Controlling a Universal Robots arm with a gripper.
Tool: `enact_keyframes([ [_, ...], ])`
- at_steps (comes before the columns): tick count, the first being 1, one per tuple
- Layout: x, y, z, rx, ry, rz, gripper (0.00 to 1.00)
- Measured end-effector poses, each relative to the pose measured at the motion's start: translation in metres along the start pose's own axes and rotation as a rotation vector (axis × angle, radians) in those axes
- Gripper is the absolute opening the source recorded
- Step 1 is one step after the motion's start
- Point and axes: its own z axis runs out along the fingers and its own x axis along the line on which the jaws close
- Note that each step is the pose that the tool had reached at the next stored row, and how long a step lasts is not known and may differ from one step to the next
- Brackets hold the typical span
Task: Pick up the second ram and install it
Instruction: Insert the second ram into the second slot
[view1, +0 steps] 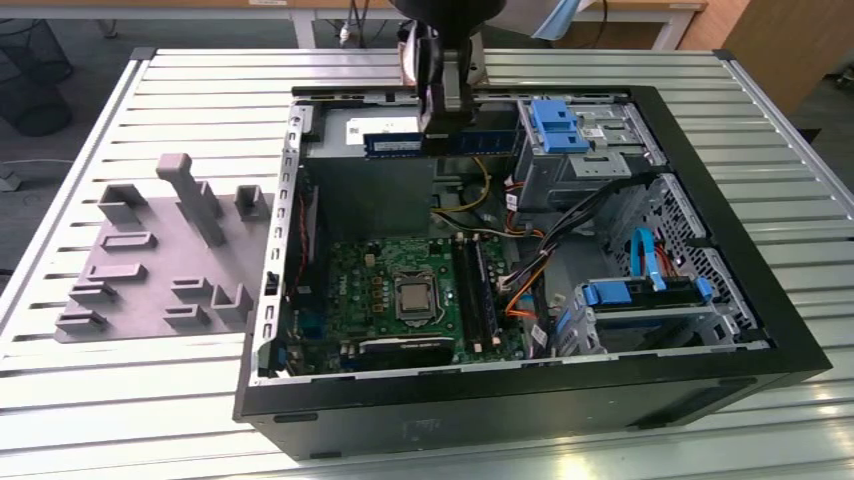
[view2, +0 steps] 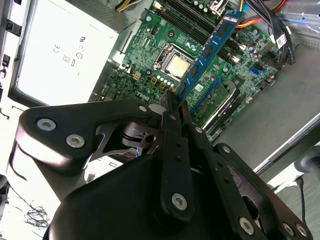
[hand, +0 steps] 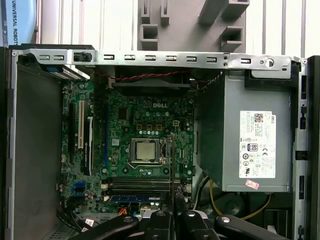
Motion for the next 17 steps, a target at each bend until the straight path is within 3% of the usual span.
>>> enact_keyframes([
  [17,0.0000,0.0000,0.0016,0.0051,0.0007,0.234,0.14],
])
